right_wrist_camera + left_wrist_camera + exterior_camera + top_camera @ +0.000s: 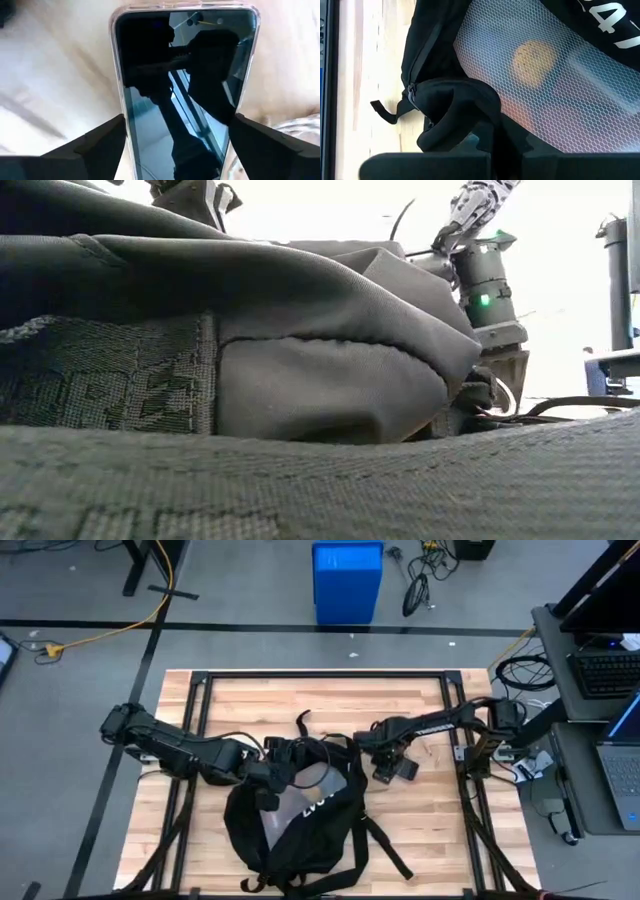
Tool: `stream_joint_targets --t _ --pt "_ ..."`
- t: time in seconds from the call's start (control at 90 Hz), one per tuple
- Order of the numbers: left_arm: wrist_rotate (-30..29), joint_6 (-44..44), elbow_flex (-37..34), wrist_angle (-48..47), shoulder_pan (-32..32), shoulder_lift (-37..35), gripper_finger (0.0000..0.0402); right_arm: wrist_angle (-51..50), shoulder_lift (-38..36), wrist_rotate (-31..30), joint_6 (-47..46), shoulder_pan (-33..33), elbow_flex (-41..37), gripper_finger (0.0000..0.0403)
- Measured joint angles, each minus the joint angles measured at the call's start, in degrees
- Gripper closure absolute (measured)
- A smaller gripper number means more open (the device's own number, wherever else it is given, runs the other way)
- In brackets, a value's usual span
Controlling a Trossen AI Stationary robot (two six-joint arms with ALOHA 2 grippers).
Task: Unpack backpack
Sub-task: Put the charger cable into the black backpack
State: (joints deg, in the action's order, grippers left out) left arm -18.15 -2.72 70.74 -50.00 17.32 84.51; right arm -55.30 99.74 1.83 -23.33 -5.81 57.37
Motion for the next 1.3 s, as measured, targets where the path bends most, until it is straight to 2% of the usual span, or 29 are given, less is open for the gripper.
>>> stream_joint_targets --t 0.656,0.856,0.978,1.1,1.3 --pt "0.0 0.0 0.0 0.0 0.0 0.0 0.0402 -3.4 -0.1 1.8 -5.2 6.5 1.5 0.0163" --pt "0.0 0.1 0.0 0.1 0.0 0.0 0.0402 -4.3 -0.1 1.7 -11.0 10.0 1.5 0.0169" --pt "-1.8 3.1 0.0 1.5 -0.6 0.0 0.0402 -4.3 -0.2 1.6 -15.6 13.7 1.5 0.017" --pt "-2.4 5.4 0.0 5.1 -1.7 0.0 0.0402 -3.9 -0.2 -0.3 -21.8 18.1 1.5 0.017" --pt "-3.1 6.2 0.0 9.8 -3.2 0.0 0.0402 -5.4 -0.2 -9.3 -32.2 24.8 1.5 0.017"
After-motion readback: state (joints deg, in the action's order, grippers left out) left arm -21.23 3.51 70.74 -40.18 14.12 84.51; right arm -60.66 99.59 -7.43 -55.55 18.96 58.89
